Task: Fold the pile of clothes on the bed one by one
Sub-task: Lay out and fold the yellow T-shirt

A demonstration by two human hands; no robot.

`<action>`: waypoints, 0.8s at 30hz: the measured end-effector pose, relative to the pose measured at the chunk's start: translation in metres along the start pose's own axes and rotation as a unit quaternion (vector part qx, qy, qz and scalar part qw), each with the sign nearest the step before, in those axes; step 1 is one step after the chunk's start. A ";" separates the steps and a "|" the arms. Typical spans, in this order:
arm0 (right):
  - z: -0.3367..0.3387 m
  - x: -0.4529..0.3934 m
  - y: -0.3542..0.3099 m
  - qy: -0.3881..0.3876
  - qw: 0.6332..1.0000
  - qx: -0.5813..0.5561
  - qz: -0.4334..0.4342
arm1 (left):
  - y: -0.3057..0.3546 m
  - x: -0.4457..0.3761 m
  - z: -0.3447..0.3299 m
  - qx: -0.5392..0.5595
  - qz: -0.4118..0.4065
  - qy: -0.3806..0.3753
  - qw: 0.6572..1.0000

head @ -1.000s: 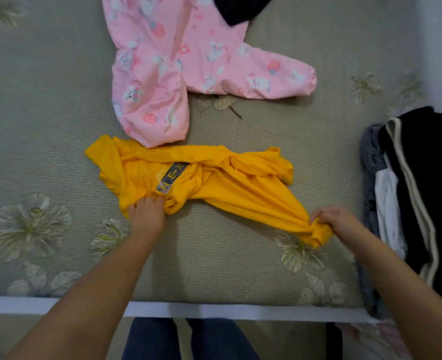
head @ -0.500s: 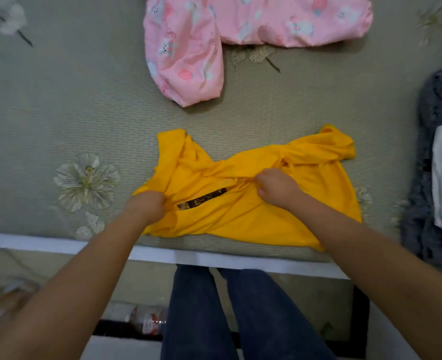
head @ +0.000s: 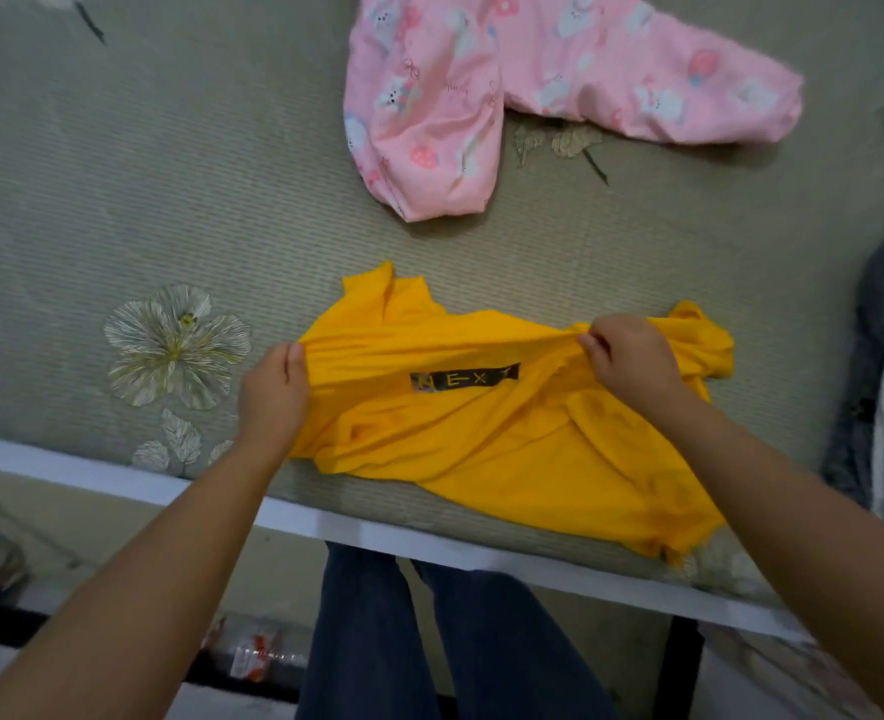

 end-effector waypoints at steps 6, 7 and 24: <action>-0.075 0.066 0.009 -0.292 0.951 0.100 0.022 | -0.026 0.046 -0.036 0.109 0.090 -0.224 0.964; -0.080 0.071 0.015 -0.298 0.948 0.115 0.004 | -0.032 0.055 -0.039 0.107 0.103 -0.262 0.954; -0.082 0.041 -0.049 -0.098 0.988 -0.096 0.064 | -0.022 0.070 -0.020 0.035 0.017 -0.287 0.957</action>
Point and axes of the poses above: each hand's wrist, its own x-axis away from the middle knuckle, its own z-axis out of the back of the hand, y = z × x, the point moved 8 cm from there along -x, towards the middle knuckle, and after that the axes turned 6 degrees about -x, right-handed, at the moved point
